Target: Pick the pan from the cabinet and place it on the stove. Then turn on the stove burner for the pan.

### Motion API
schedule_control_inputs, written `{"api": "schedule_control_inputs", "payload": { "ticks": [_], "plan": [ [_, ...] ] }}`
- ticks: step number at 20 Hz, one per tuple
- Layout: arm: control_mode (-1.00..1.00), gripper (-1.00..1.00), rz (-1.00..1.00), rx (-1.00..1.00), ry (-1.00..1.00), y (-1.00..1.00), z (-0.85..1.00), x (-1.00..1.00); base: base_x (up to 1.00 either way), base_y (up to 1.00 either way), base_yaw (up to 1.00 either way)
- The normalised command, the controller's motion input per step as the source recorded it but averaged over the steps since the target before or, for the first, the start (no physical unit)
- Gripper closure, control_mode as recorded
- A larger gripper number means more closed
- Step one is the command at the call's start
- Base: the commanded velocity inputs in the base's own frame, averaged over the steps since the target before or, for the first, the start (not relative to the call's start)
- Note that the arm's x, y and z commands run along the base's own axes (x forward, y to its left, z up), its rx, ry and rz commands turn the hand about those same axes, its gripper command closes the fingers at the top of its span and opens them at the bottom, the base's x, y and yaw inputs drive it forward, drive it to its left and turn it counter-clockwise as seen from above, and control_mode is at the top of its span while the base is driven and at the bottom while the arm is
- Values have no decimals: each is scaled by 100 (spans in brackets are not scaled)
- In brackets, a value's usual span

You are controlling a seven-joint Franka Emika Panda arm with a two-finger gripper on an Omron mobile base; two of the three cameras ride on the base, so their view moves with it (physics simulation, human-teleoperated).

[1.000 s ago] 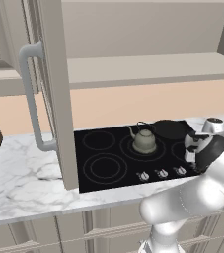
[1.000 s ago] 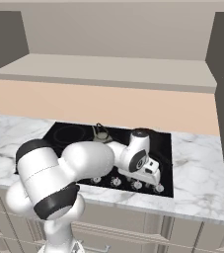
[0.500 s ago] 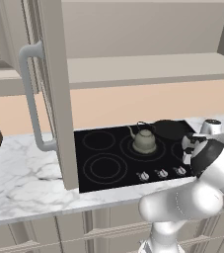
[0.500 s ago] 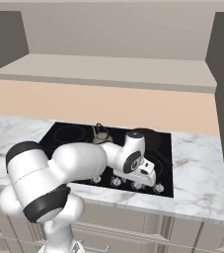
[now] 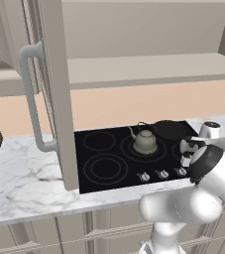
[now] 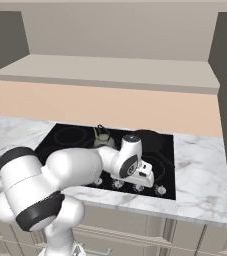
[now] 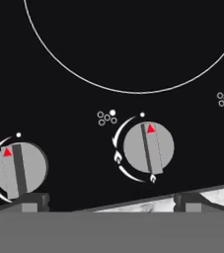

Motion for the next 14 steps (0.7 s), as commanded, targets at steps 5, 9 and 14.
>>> {"api": "schedule_control_inputs", "payload": {
  "ticks": [5,9,14],
  "plan": [
    [-100,-100,1,-2,-11,0,0,0,0,0,0],
    [-100,-100,0,-1,-8,0,0,0,0,0,0],
    [-100,-100,0,0,-1,0,0,4,0,0,0]
  ]
}}
